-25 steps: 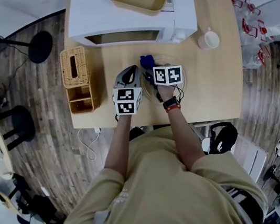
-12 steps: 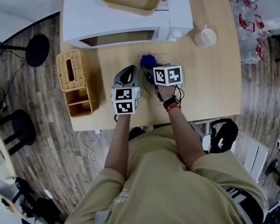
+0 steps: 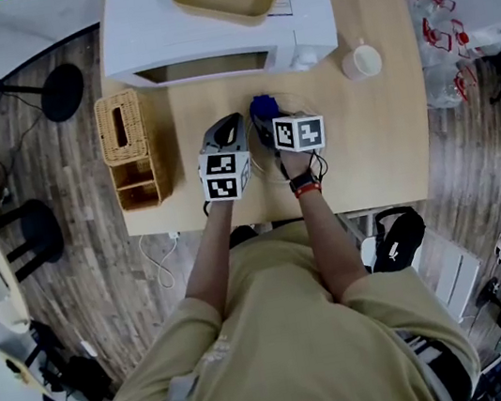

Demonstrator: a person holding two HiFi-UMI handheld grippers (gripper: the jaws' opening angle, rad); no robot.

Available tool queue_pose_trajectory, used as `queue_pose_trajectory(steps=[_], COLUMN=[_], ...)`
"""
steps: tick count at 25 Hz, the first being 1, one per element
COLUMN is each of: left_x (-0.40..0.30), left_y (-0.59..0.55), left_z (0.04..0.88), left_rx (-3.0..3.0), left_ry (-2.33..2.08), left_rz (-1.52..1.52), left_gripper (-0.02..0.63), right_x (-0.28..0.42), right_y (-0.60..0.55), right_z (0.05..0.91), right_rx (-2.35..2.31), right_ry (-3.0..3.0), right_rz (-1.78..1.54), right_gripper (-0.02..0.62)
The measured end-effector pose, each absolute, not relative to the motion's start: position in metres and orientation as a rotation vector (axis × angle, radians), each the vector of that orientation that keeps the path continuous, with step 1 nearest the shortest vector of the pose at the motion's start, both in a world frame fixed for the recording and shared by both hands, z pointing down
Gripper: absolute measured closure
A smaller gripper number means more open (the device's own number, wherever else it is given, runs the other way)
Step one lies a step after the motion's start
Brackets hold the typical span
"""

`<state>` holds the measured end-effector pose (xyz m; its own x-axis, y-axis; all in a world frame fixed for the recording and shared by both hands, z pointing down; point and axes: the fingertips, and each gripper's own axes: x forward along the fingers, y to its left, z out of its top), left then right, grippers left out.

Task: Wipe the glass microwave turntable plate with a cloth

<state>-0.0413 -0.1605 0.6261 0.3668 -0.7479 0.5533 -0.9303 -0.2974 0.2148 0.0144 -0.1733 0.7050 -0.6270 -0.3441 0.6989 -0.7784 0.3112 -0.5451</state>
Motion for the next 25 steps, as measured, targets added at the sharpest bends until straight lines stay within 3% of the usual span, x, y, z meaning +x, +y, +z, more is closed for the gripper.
queue_pose_trajectory(steps=[25], left_x=[0.005], left_y=[-0.164], left_z=[0.634], left_rx=[2.167], left_ry=[-1.360], left_rz=[0.522], left_gripper=[0.588], right_x=[0.060], right_y=[-0.176], right_z=[0.705], right_rx=[1.056], right_ry=[-2.095], right_rz=[1.292], right_gripper=[0.463])
